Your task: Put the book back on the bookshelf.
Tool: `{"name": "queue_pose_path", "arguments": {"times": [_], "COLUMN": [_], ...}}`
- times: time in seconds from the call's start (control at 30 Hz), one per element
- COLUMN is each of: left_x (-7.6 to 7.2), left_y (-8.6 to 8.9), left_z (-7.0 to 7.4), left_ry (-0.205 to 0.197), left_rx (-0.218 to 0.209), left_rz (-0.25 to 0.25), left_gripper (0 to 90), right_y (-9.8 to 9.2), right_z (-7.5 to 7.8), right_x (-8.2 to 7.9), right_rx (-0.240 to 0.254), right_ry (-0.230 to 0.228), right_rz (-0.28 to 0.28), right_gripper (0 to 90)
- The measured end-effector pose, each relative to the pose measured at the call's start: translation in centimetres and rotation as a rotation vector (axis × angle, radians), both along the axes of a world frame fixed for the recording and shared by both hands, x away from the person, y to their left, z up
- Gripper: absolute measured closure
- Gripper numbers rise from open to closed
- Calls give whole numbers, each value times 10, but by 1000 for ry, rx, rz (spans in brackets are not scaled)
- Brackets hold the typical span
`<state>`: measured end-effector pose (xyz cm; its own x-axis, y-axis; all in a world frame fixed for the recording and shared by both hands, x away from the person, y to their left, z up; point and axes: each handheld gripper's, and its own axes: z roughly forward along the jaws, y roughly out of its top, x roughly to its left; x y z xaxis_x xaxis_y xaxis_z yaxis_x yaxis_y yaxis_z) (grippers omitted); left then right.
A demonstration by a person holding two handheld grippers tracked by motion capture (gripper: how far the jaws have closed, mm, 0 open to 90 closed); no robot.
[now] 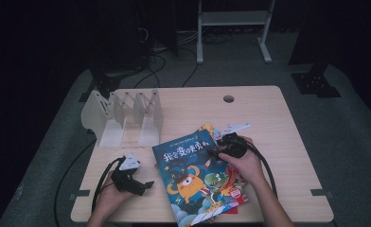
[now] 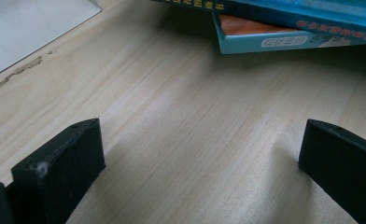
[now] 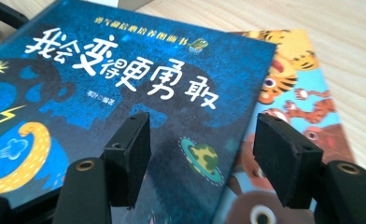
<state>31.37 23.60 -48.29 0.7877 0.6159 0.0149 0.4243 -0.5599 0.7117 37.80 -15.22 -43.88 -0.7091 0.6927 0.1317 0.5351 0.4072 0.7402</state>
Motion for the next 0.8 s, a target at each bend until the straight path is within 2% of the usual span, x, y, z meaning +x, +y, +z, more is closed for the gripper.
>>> {"name": "queue_pose_path", "arguments": {"times": [0.13, 0.23, 0.3, 0.5, 0.8], "left_x": [0, -1, -1, -1, -1], "left_y": [0, 0, 0, 0, 0], "left_z": [0, 0, 0, 0, 0], "left_ry": [0, 0, 0, -1, -1], "left_rx": [-3, -2, 1, 1, 1], "left_rz": [4, 6, 5, 7, 7], "left_gripper": [0, 0, 0, 0, 0], "right_y": [-10, -18, -25, -47, -74], "right_z": [8, 11, 12, 11, 12], "right_x": [-6, -14, -19, -36, -64], "right_rx": [5, 3, 19, 18, 51], "right_ry": [-4, -27, -43, -38, -43], "right_rz": [-1, -10, -12, -12, -38], "right_gripper": [352, 336, 348, 384, 379]}}
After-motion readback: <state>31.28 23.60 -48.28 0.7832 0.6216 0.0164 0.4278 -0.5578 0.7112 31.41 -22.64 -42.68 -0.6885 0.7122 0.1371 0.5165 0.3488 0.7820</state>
